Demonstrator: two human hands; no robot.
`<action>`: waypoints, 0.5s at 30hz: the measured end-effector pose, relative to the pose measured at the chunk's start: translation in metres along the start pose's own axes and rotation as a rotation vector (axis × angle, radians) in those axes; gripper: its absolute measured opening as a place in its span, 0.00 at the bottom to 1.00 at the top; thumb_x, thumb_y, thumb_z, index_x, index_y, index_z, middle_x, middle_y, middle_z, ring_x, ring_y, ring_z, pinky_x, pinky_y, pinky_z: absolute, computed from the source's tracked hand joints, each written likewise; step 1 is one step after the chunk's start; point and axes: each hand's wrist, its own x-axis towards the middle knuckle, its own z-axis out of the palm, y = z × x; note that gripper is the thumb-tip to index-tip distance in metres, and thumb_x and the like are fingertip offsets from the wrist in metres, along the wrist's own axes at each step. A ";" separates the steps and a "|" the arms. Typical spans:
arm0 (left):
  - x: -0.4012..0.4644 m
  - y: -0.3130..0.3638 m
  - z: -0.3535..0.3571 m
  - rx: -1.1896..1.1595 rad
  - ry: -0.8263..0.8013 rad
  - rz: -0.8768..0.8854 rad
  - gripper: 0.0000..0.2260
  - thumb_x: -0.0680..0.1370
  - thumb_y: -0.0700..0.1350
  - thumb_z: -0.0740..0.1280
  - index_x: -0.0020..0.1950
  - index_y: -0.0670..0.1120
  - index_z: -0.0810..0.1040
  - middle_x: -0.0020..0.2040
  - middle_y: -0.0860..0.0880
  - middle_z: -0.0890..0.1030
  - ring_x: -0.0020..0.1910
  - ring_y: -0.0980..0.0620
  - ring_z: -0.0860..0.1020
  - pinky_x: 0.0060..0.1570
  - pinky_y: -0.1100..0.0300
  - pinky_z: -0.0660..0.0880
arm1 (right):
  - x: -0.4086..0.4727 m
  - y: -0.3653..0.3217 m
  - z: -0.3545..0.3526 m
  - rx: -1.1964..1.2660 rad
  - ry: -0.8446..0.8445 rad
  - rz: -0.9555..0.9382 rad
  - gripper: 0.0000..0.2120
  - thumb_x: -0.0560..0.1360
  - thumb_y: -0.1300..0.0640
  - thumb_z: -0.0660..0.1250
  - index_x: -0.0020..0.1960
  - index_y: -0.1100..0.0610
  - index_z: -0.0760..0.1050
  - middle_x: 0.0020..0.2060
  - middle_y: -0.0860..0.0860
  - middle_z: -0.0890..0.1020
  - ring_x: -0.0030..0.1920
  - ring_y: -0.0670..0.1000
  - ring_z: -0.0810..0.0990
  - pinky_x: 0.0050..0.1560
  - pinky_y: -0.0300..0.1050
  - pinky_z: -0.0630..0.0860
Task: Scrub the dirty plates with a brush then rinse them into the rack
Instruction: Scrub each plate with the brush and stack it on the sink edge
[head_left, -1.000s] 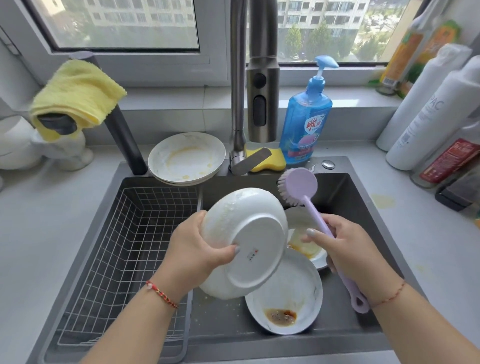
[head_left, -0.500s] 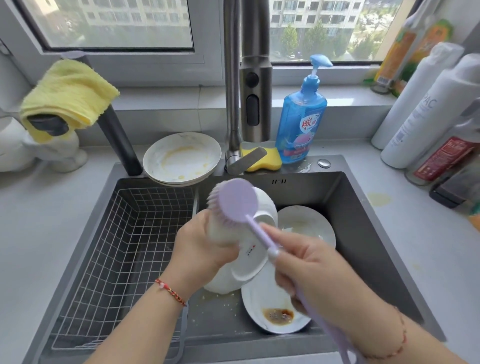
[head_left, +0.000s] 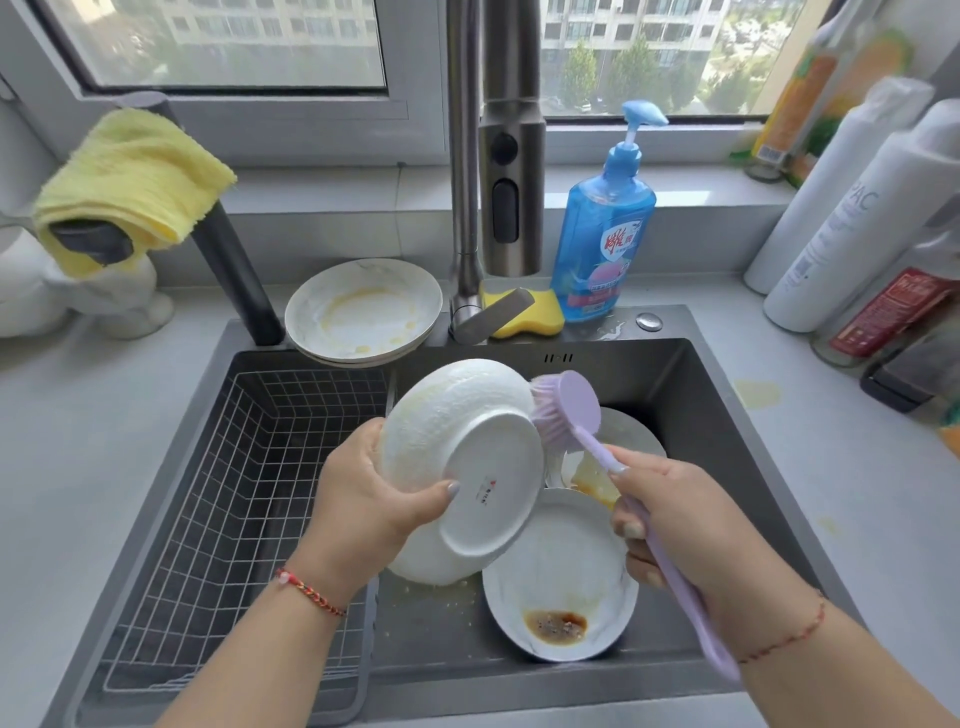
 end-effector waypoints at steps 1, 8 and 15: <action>-0.001 0.002 0.002 0.033 -0.010 0.009 0.24 0.57 0.49 0.83 0.49 0.51 0.78 0.44 0.52 0.83 0.42 0.58 0.82 0.39 0.62 0.80 | -0.003 -0.005 0.003 -0.008 -0.029 -0.035 0.20 0.80 0.62 0.53 0.59 0.46 0.79 0.24 0.51 0.65 0.23 0.47 0.60 0.24 0.39 0.59; 0.002 0.000 0.012 -0.031 -0.026 -0.016 0.22 0.55 0.48 0.80 0.46 0.50 0.78 0.39 0.50 0.83 0.37 0.57 0.81 0.35 0.60 0.78 | -0.029 -0.016 0.035 -0.145 -0.248 -0.203 0.20 0.80 0.57 0.58 0.58 0.32 0.76 0.22 0.50 0.65 0.24 0.48 0.58 0.24 0.36 0.58; 0.008 -0.006 -0.015 -0.517 -0.015 -0.066 0.41 0.53 0.50 0.84 0.62 0.39 0.76 0.54 0.39 0.83 0.53 0.38 0.83 0.47 0.44 0.81 | -0.012 -0.008 -0.006 -0.025 -0.014 -0.081 0.19 0.80 0.61 0.54 0.59 0.44 0.80 0.23 0.50 0.62 0.22 0.46 0.60 0.24 0.37 0.58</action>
